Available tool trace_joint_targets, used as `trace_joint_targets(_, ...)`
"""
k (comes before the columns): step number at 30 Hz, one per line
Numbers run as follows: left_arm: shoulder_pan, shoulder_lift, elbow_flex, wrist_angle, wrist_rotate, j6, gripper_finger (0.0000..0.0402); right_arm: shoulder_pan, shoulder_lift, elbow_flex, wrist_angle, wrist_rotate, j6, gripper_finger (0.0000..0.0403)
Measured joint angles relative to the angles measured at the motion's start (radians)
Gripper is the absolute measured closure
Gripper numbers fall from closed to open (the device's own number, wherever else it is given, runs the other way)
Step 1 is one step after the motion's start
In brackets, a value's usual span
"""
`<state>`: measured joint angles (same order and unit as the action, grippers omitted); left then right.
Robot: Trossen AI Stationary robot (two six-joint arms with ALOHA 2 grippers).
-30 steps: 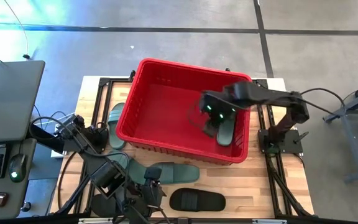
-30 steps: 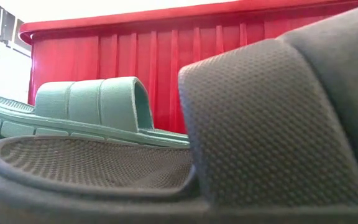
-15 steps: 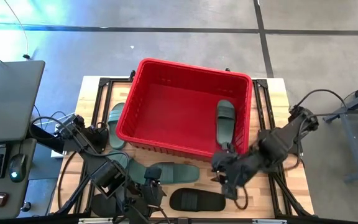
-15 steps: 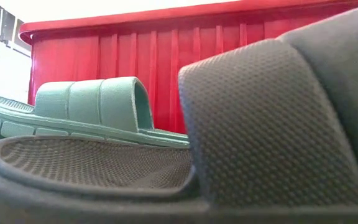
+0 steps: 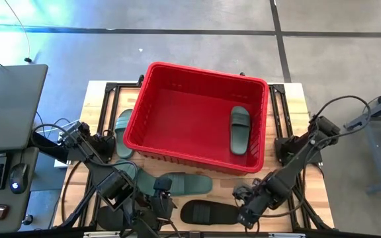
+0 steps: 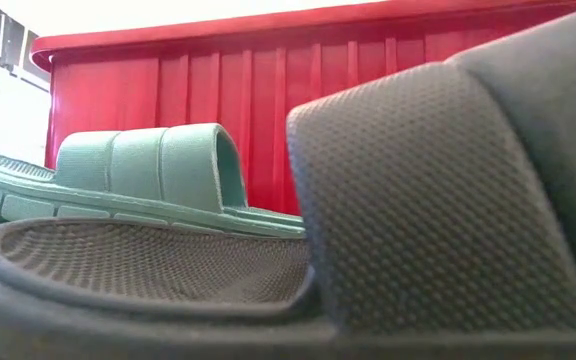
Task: Pick and place slides into bin
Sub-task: Put the green slide into the red bin
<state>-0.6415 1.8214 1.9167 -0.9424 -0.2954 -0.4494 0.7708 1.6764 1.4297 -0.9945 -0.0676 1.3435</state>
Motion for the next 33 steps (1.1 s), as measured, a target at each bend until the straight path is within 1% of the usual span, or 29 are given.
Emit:
trace_joint_targets(3, 0.000, 0.000, 0.000, 0.000, 0.000, 0.000, 0.0202, -0.007, 0.000, -0.073, 0.077, -0.065, 0.037, 0.0264)
trace_joint_targets(5, 0.000, 0.000, 0.000, 0.000, 0.000, 0.000, 0.0202, -0.012, 0.000, -0.112, 0.139, -0.098, 0.031, 0.0264)
trace_joint_targets(8, 0.000, 0.000, 0.000, 0.001, 0.000, -0.001, 0.0202, -0.014, 0.000, -0.155, 0.210, -0.102, 0.003, 0.0264)
trace_joint_targets(13, 0.000, 0.000, 0.000, 0.025, 0.000, -0.004, 0.0202, -0.057, 0.000, -0.182, 0.237, -0.171, -0.039, 0.0264)
trace_joint_targets(14, 0.000, 0.000, 0.000, 0.029, 0.000, -0.004, 0.0202, -0.068, 0.000, -0.182, 0.239, -0.173, -0.055, 0.0264)
trace_joint_targets(16, 0.000, -0.001, 0.000, 0.029, 0.000, -0.004, 0.0202, -0.087, 0.000, -0.182, 0.234, -0.127, -0.067, 0.0264)
trace_joint_targets(19, 0.000, -0.001, 0.000, 0.029, -0.001, -0.011, 0.0202, -0.117, 0.000, -0.182, 0.176, 0.006, -0.112, 0.0264)
trace_joint_targets(21, 0.000, -0.001, 0.000, 0.029, 0.001, -0.022, 0.0202, -0.145, 0.000, -0.182, 0.120, 0.041, -0.143, 0.0264)
trace_joint_targets(24, 0.000, -0.001, 0.000, 0.029, 0.047, -0.035, 0.0202, -0.199, 0.000, -0.184, 0.049, 0.046, -0.181, 0.0264)
trace_joint_targets(26, 0.000, -0.001, 0.000, 0.029, 0.086, -0.046, 0.0202, -0.233, 0.000, -0.182, 0.044, 0.071, -0.245, 0.0264)
trace_joint_targets(29, 0.000, -0.001, 0.000, 0.025, 0.153, -0.040, 0.0202, -0.283, 0.000, -0.182, -0.031, 0.096, -0.326, 0.0264)
trace_joint_targets(31, 0.000, -0.001, 0.000, 0.004, 0.186, -0.029, 0.0202, -0.317, 0.000, -0.183, -0.039, 0.070, -0.346, 0.0264)
trace_joint_targets(33, 0.000, 0.004, 0.000, -0.031, 0.191, -0.044, 0.0202, -0.340, 0.000, -0.182, -0.017, 0.026, -0.342, 0.0264)
